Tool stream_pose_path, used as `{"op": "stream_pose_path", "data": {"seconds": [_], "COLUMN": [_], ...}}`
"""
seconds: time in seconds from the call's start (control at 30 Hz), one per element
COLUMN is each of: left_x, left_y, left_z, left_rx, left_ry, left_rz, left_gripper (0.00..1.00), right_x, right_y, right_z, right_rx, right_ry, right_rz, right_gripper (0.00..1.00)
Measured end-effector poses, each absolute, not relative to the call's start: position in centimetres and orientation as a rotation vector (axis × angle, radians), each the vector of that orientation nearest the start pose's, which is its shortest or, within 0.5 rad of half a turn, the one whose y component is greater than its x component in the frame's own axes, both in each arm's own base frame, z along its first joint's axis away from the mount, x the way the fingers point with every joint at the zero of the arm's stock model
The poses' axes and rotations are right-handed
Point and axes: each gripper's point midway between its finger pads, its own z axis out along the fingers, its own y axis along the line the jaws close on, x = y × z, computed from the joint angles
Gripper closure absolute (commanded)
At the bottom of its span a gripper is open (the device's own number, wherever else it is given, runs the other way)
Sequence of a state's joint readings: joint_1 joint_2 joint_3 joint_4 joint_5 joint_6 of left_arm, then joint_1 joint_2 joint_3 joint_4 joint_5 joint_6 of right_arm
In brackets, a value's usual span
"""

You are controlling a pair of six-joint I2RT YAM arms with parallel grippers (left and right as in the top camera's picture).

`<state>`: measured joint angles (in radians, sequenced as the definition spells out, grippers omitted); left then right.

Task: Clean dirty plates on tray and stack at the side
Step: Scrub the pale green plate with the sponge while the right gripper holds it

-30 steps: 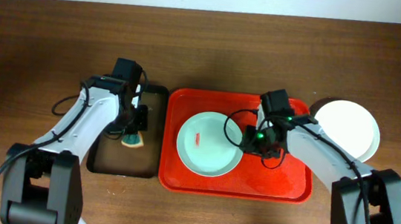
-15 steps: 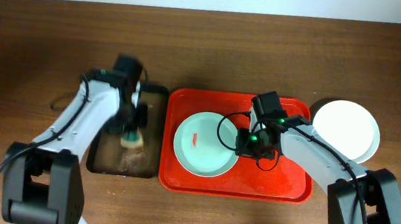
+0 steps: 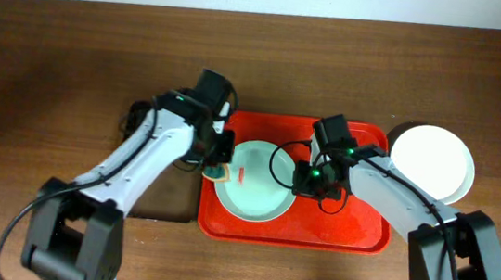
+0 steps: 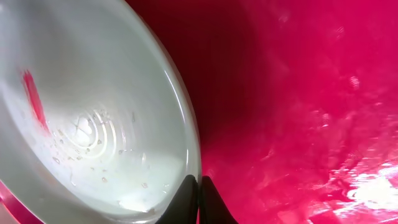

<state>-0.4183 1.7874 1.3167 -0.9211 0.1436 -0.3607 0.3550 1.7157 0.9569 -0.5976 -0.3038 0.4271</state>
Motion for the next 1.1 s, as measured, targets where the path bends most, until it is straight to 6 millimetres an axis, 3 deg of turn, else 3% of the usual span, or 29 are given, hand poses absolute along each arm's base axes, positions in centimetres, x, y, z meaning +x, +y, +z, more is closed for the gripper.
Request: {"op": "stream_pose_path", "data": {"seconds": [0.2, 0.43, 0.57, 0.73, 0.93, 1.03, 1.1], "left_x": [31.5, 32.1, 31.7, 31.5, 29.9, 29.8, 31.0], "left_y": [-20.0, -19.1, -19.0, -19.6, -23.1, -23.2, -22.7], "left_z": [4.3, 2.7, 0.8, 0.4, 0.8, 1.7, 2.9], "left_rx": [0.176, 0.087, 0.072, 0.09, 0.143, 0.116, 0.092], "left_ry": [3.06, 3.064, 3.112, 3.137, 3.218, 3.247, 3.207], "left_rz": [-0.286, -0.166, -0.141, -0.152, -0.527, -0.624, -0.626], "left_gripper": [1.0, 1.0, 1.0, 1.0, 1.0, 1.0, 1.0], "right_x": [28.4, 28.3, 28.3, 28.3, 28.3, 28.3, 28.3], "right_y": [17.2, 17.2, 17.2, 17.1, 17.0, 17.0, 17.0], "right_z": [1.7, 1.7, 1.7, 1.7, 1.6, 1.6, 1.6], "right_rx": [0.032, 0.036, 0.036, 0.037, 0.039, 0.038, 0.038], "right_ry": [3.019, 3.022, 3.022, 3.022, 3.024, 3.023, 3.023], "right_rz": [0.554, 0.552, 0.552, 0.549, 0.534, 0.534, 0.534], "right_gripper": [0.96, 0.96, 0.96, 0.96, 0.96, 0.96, 0.96]}}
